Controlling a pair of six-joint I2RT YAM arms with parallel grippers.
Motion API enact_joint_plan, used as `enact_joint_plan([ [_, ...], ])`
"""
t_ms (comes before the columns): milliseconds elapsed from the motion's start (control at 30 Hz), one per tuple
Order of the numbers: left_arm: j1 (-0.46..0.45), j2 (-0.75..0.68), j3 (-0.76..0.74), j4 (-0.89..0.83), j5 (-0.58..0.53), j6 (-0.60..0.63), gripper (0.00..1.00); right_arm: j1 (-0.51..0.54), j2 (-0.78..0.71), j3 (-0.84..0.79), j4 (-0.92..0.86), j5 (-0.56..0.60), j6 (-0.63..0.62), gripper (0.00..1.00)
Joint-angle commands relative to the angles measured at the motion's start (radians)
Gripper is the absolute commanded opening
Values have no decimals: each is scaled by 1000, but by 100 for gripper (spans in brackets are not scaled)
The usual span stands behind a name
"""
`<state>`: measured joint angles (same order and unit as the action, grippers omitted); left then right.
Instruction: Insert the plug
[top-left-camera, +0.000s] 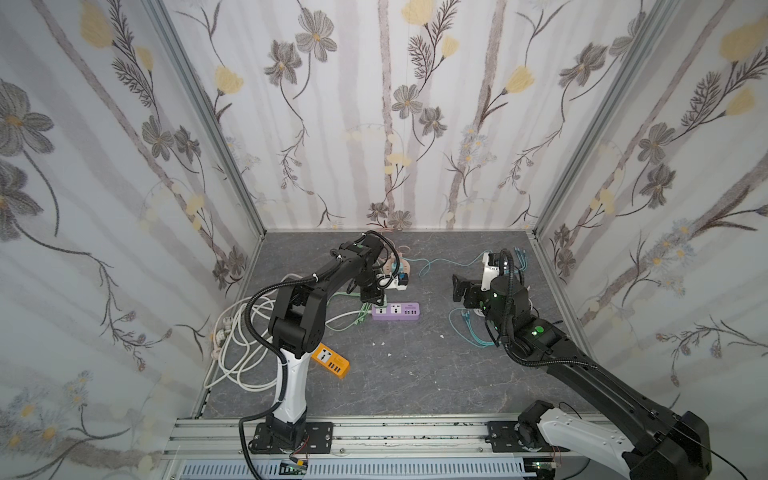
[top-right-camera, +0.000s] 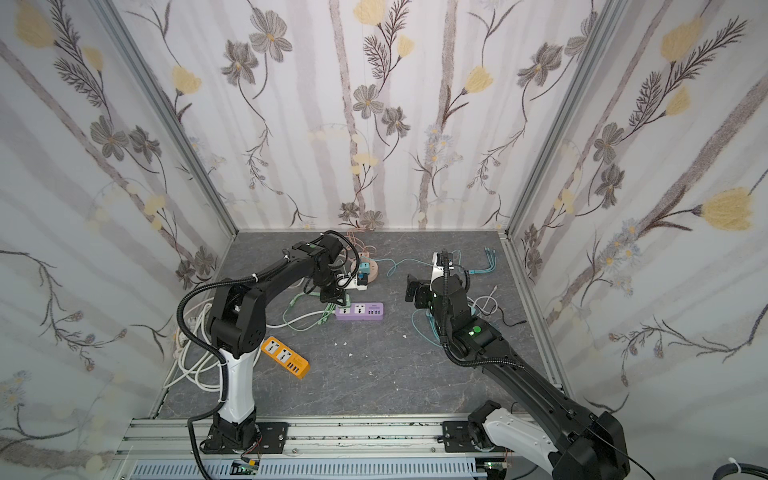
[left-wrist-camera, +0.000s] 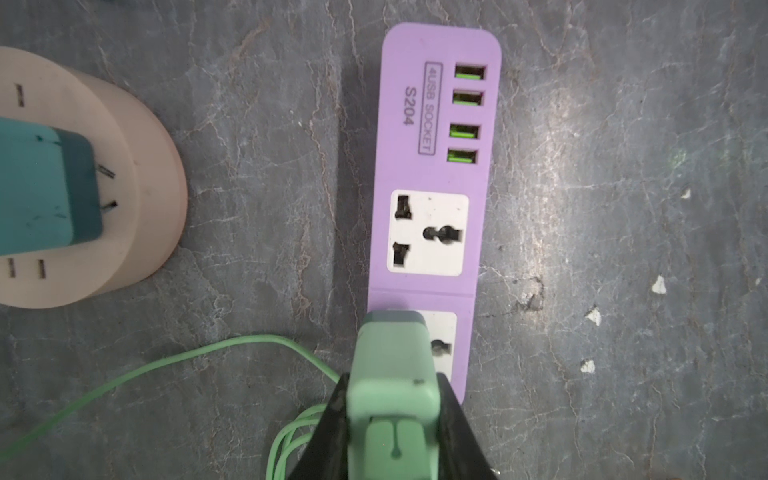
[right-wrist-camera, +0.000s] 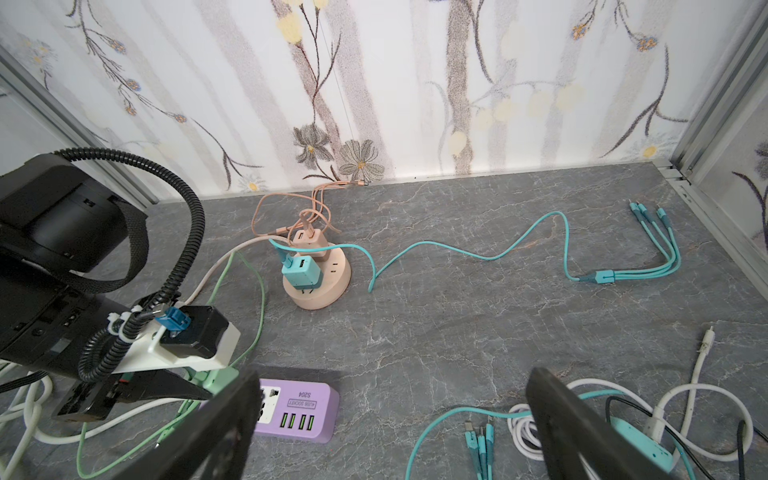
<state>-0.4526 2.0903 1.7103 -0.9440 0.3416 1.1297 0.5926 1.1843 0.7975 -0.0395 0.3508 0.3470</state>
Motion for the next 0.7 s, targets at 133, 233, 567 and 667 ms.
enact_joint_plan([
  [133,-1,63,-2,-51,-71,43,0,0,-5,-3,33,17,16,99],
  [233,-1,68,-45,-27,-87,45,0,0,-9,-6,31,18,15,99],
  [567,23,68,-158,53,-32,17,0,0,-26,-18,28,29,15,99],
  [667,23,31,-189,107,-39,11,0,-1,-32,-20,26,32,9,99],
])
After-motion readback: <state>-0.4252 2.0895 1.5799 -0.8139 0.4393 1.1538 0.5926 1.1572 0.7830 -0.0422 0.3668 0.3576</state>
